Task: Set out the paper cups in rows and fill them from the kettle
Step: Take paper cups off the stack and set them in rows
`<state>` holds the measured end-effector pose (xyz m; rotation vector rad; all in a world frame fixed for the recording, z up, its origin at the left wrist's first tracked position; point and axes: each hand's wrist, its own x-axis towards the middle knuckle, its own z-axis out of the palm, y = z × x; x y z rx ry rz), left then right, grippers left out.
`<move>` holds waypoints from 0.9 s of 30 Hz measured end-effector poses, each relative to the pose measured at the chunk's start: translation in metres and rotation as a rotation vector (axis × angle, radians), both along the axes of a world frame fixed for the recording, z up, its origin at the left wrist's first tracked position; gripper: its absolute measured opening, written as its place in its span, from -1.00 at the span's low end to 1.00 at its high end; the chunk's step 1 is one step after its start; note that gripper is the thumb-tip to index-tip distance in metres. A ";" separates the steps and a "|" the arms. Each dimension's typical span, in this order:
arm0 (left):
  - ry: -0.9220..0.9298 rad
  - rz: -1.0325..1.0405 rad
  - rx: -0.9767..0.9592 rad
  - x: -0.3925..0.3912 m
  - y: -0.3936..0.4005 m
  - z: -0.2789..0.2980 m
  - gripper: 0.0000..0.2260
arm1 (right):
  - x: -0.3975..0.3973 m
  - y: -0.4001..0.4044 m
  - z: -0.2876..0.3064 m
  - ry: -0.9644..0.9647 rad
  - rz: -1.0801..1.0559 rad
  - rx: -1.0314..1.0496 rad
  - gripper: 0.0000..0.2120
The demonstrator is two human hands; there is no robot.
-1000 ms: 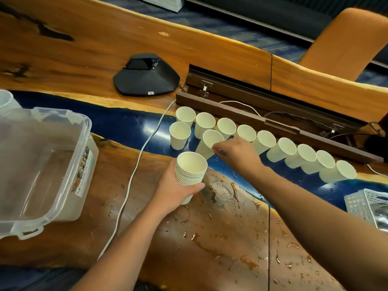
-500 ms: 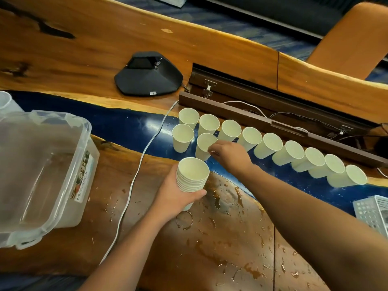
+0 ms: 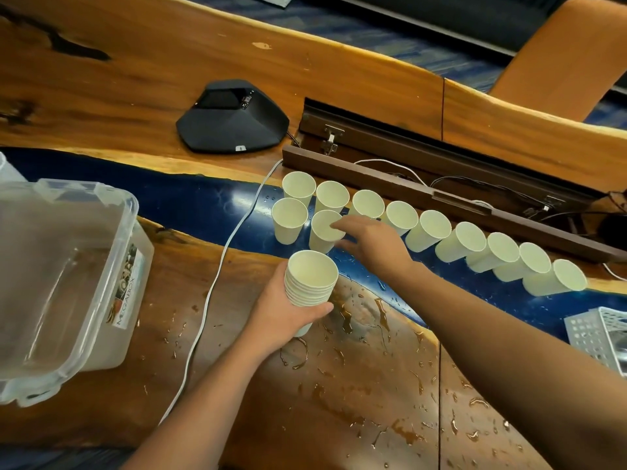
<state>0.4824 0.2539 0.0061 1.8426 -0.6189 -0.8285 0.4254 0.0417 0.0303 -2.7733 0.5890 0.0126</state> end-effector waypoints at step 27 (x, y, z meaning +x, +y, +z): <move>0.014 -0.079 -0.057 -0.030 0.004 0.003 -0.34 | -0.096 0.058 0.051 -0.134 0.476 -0.083 -0.80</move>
